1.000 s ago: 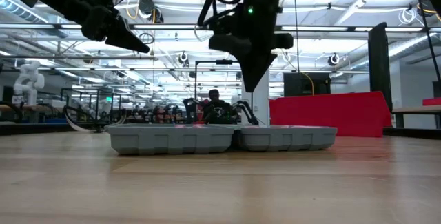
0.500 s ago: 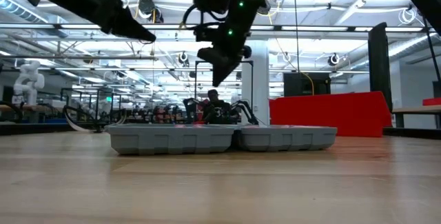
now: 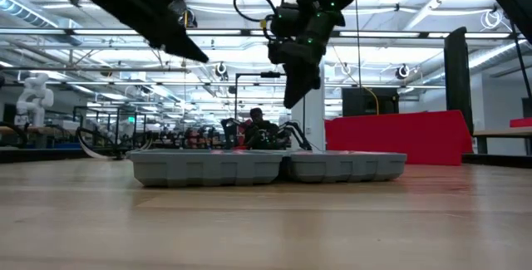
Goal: Prefit tool cases
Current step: Put the tape measure into the toolbox
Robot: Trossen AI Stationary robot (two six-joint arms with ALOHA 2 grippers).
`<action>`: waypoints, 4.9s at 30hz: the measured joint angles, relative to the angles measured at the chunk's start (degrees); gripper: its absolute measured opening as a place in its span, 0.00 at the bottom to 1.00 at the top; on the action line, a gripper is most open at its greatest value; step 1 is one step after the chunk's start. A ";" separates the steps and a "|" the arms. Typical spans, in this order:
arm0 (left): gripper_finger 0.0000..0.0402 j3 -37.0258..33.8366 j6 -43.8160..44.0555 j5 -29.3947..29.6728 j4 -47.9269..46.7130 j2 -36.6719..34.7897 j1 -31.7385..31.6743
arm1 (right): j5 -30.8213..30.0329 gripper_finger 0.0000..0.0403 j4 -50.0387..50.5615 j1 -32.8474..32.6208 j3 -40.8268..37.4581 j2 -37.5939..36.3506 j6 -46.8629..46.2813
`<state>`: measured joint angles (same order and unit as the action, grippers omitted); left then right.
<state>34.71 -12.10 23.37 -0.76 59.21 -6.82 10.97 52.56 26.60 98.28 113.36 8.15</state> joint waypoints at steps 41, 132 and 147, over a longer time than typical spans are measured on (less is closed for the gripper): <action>0.21 19.07 -7.67 -34.71 -15.84 36.93 -24.31 | -3.79 0.12 -22.00 -3.99 -15.71 4.80 -10.44; 0.21 30.96 -25.17 -34.11 -1.95 48.43 -23.50 | -7.63 0.00 -22.57 -9.34 -18.07 3.80 -19.82; 0.21 30.96 -26.10 -29.81 -4.97 48.07 -25.68 | -16.29 0.00 -8.17 -7.65 -18.58 -0.65 -12.99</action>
<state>65.67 -38.21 -6.44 -5.73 107.28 -32.49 -5.32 44.40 18.95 79.70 112.71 -4.84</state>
